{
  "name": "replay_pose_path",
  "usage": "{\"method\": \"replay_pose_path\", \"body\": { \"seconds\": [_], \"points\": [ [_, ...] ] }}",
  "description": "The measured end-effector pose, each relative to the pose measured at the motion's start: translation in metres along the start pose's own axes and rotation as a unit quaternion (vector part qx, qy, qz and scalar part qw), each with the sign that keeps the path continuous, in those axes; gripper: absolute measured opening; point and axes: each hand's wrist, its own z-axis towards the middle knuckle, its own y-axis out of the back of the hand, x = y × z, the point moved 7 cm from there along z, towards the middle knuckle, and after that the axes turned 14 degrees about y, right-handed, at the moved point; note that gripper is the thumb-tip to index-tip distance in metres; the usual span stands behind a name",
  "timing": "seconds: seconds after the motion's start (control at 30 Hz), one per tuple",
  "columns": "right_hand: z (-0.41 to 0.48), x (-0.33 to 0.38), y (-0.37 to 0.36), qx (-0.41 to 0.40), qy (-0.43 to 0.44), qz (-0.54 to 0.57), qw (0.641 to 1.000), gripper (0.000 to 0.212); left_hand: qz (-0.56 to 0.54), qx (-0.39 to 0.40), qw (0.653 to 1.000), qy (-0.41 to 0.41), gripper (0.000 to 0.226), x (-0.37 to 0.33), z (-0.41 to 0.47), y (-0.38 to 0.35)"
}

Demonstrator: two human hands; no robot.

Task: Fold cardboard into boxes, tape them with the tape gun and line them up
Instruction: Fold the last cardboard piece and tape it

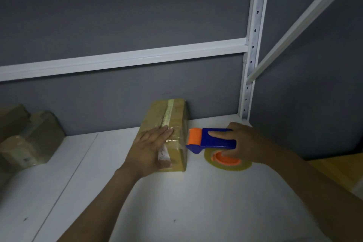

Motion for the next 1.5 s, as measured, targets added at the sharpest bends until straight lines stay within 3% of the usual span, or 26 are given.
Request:
{"method": "replay_pose_path", "body": {
  "seconds": [0.27,0.43,0.67,0.77,0.93,1.1,1.17,1.27,1.37,1.43,1.5],
  "points": [
    [-0.009,0.012,-0.015,0.026,0.037,-0.151,0.988,0.071,0.026,0.03,0.999,0.015,0.106,0.0,0.005,-0.006],
    [-0.004,0.026,-0.058,-0.018,-0.026,-0.007,0.999,0.073,0.043,0.032,0.998,0.029,0.108,-0.002,0.0,-0.007],
    [-0.005,0.03,-0.063,-0.063,-0.071,0.008,0.995,0.068,0.049,0.051,0.996,0.046,0.112,-0.01,0.006,-0.005],
    [-0.008,0.028,-0.061,-0.079,-0.105,0.09,0.987,0.064,0.058,0.057,0.995,0.049,0.114,-0.012,0.007,-0.004],
    [-0.023,0.001,-0.069,-0.134,-0.17,0.255,0.942,0.066,0.057,0.061,0.995,0.051,0.109,-0.007,0.0,-0.006],
    [-0.037,-0.043,-0.085,-0.225,-0.246,0.438,0.835,0.047,0.007,0.035,0.997,0.065,0.109,-0.009,0.0,-0.005],
    [-0.039,-0.057,-0.09,-0.224,-0.265,0.461,0.817,0.035,-0.041,0.022,0.995,0.089,0.106,-0.014,0.001,0.002],
    [-0.039,-0.076,-0.096,-0.178,-0.291,0.433,0.834,0.017,-0.141,0.021,0.983,0.114,0.081,-0.015,0.004,0.014],
    [-0.03,-0.084,-0.087,-0.151,-0.312,0.229,0.91,0.022,-0.187,0.006,0.975,0.116,0.057,-0.003,0.007,0.027],
    [-0.007,-0.059,-0.069,-0.211,-0.252,0.118,0.937,0.034,-0.157,-0.002,0.981,0.116,0.072,0.011,0.01,0.029],
    [0.024,-0.019,-0.063,-0.251,-0.184,0.203,0.928,0.045,-0.123,0.027,0.982,0.141,0.085,0.024,0.011,0.02]
  ]
}}
